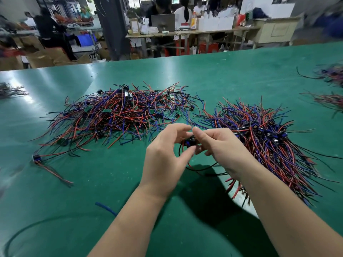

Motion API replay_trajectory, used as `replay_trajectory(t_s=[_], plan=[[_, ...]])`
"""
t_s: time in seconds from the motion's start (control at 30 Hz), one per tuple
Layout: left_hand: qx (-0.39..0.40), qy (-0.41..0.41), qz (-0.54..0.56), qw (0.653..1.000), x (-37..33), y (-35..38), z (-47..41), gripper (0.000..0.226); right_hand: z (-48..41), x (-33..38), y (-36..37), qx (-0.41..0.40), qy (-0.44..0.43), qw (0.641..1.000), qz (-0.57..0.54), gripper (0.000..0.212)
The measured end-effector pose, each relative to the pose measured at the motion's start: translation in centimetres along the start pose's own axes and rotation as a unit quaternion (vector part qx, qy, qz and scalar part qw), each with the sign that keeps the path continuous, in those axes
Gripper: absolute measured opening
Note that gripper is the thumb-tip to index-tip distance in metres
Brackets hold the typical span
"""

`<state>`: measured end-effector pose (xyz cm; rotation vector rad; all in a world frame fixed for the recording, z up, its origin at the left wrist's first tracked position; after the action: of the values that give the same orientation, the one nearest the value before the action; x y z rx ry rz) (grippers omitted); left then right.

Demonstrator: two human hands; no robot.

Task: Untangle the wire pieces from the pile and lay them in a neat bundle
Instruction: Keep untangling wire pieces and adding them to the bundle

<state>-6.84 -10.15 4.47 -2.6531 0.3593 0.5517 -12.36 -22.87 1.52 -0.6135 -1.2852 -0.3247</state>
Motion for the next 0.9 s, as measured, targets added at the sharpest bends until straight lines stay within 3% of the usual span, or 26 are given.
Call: replay_trajectory(t_s=[0.1, 0.17, 0.27, 0.37, 0.47, 0.6, 0.7, 0.77, 0.9], plan=[[-0.003, 0.003, 0.017, 1.0, -0.3, 0.0, -0.1, 0.051, 0.1, 0.9, -0.2, 0.032, -0.029, 0.997, -0.065, 0.018], [-0.027, -0.021, 0.047, 0.998, -0.1, -0.4, -0.2, 0.054, 0.3, 1.5, -0.6, 0.053, -0.047, 0.989, -0.128, 0.016], [-0.049, -0.138, 0.142, 0.979, 1.2, -0.4, 0.0, 0.051, 0.7, 2.3, -0.7, 0.099, -0.058, 0.972, -0.207, 0.016], [-0.018, -0.241, 0.278, 0.93, 1.7, 1.2, 0.4, 0.034, 0.6, 1.9, -1.0, 0.096, -0.042, 0.966, -0.237, 0.014], [0.029, -0.336, 0.353, 0.873, 1.6, 2.5, 1.1, 0.021, 0.2, 1.5, -1.9, 0.058, -0.026, 0.973, -0.223, 0.012], [0.155, -0.411, 0.409, 0.8, 1.1, 3.6, 2.5, 0.024, 0.1, 1.0, -2.4, 0.05, -0.002, 0.982, -0.18, 0.022], [0.228, -0.424, 0.381, 0.79, 0.8, 4.0, 3.4, 0.038, 0.4, 0.6, -1.1, 0.105, 0.03, 0.982, -0.157, 0.017], [0.213, -0.442, 0.378, 0.785, 1.2, 4.2, 3.7, 0.045, 0.6, 0.5, -0.2, 0.135, 0.037, 0.979, -0.147, 0.013], [0.155, -0.463, 0.399, 0.776, 1.6, 4.4, 3.8, 0.029, 0.4, 0.1, -0.4, 0.12, 0.06, 0.98, -0.145, 0.015]])
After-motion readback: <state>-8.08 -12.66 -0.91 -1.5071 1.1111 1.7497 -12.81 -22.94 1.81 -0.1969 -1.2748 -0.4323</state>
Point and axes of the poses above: each hand's wrist, its own z-axis away from the middle knuckle, its own y-axis out of the palm, x = y × z, the point moved 8 cm from there along -z, towards the middle knuckle, and after that the axes turned 14 degrees about y, right-handed, at the moved point
